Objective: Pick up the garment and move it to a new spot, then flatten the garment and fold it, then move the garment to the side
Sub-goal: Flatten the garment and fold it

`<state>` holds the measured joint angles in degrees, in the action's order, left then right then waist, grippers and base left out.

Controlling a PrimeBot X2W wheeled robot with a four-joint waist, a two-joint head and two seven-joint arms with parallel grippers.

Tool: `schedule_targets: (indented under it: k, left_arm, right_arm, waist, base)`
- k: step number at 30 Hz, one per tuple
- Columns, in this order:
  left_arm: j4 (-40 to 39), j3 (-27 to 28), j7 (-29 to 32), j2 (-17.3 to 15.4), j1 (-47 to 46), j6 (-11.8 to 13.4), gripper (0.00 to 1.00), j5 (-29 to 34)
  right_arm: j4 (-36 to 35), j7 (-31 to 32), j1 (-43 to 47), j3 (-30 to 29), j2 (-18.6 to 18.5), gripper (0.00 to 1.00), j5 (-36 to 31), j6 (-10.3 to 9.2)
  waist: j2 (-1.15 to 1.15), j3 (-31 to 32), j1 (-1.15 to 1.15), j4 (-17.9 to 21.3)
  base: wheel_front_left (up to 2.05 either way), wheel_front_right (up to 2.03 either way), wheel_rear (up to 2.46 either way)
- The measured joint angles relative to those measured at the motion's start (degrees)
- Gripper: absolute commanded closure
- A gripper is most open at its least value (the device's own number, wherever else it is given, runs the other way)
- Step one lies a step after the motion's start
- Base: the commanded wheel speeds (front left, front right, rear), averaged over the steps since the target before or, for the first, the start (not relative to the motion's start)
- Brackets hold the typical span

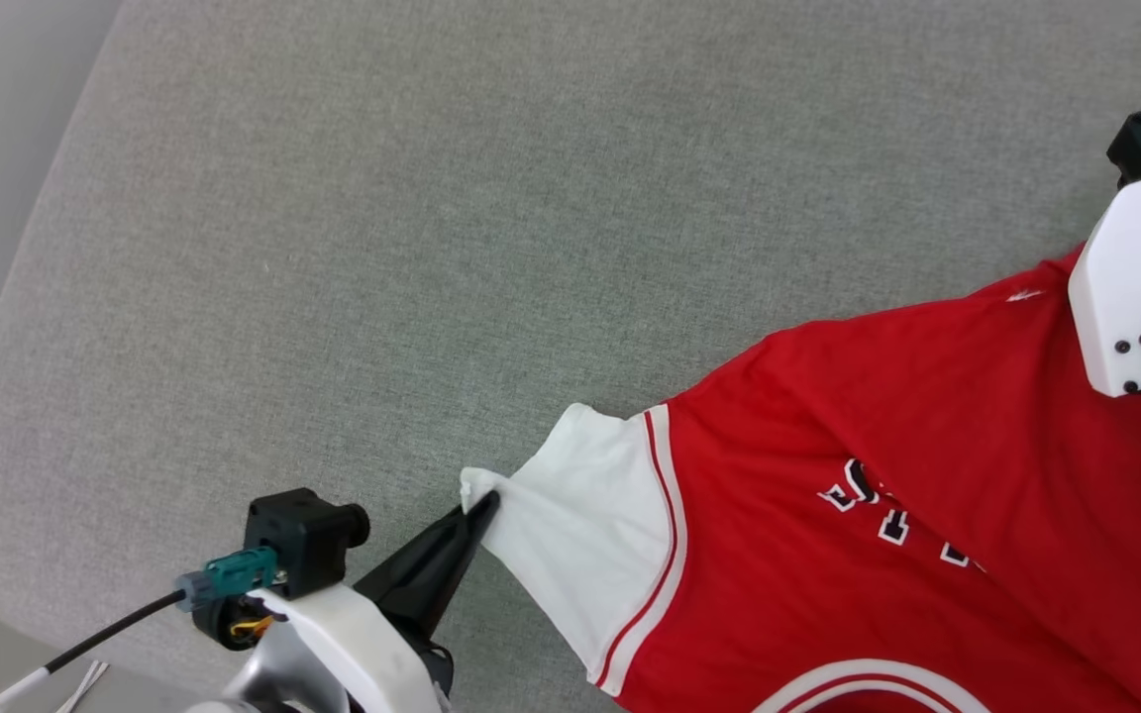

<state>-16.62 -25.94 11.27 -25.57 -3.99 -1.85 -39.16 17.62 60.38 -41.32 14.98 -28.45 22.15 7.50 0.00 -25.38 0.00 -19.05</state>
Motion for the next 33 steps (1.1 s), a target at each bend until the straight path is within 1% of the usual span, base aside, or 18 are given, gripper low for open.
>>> schedule_targets:
  k: [5,7,12,15,17,20,23,29,33]
  left_arm:
    - [-0.6,1.96,-0.45,-1.63,0.25,0.93,1.0,0.11]
    - [-1.27,2.98,-0.41,-2.92,0.25,1.4,1.0,0.21]
    - [-3.66,6.43,-0.34,-5.82,-0.12,2.46,1.0,1.15]
    - [-5.26,9.07,-0.73,-7.13,-1.97,3.46,1.0,1.64]
    - [-6.3,10.65,-0.97,-7.68,-3.38,3.91,1.0,1.56]
    - [-8.08,12.56,-1.4,-7.67,-5.63,4.46,1.0,1.09]
    - [-9.54,14.06,-1.36,-8.38,-7.83,4.92,1.0,1.26]
    - [-12.25,17.92,-1.18,-10.28,-13.41,5.98,1.0,2.13]
    - [-13.51,20.86,-1.29,-10.77,-17.81,7.0,1.0,1.72]
  right_arm:
    - [2.49,-3.36,0.59,-0.59,1.35,1.0,1.16,0.01]
    - [2.86,-5.06,0.55,-0.65,1.38,1.0,2.01,0.01]
    - [2.04,-9.7,-0.51,-0.08,1.35,1.0,4.81,0.01]
    - [0.6,-11.95,-1.82,-0.64,1.23,1.0,7.08,0.01]
    - [-0.6,-13.06,-2.31,-0.82,1.11,1.0,8.31,0.01]
    - [-3.11,-14.08,-2.42,-0.91,1.04,1.0,10.56,0.01]
    - [-6.22,-14.29,-2.14,-1.44,1.32,1.0,12.47,0.0]
    - [-13.71,-14.55,-1.64,-2.45,1.15,1.0,13.57,0.0]
    - [-18.35,-14.9,-1.58,-4.43,1.24,1.0,13.7,0.01]
  waist:
    - [0.0,3.21,0.01,1.49]
    - [0.0,4.73,0.01,2.36]
    - [0.0,8.9,0.0,5.11]
    - [0.0,11.34,0.0,7.15]
    - [0.0,12.88,0.0,8.55]
    - [0.0,15.18,0.0,10.72]
    - [0.0,17.31,0.0,12.95]
    - [0.0,20.24,0.0,17.75]
    - [0.0,20.89,0.0,20.79]
  base:
    - [0.0,0.0,0.0]
    - [0.0,0.0,0.0]
    - [0.0,0.0,0.0]
    - [0.0,0.0,0.0]
    - [0.0,0.0,0.0]
    - [0.0,0.0,0.0]
    - [0.0,0.0,0.0]
    - [0.0,0.0,0.0]
    - [0.0,0.0,0.0]
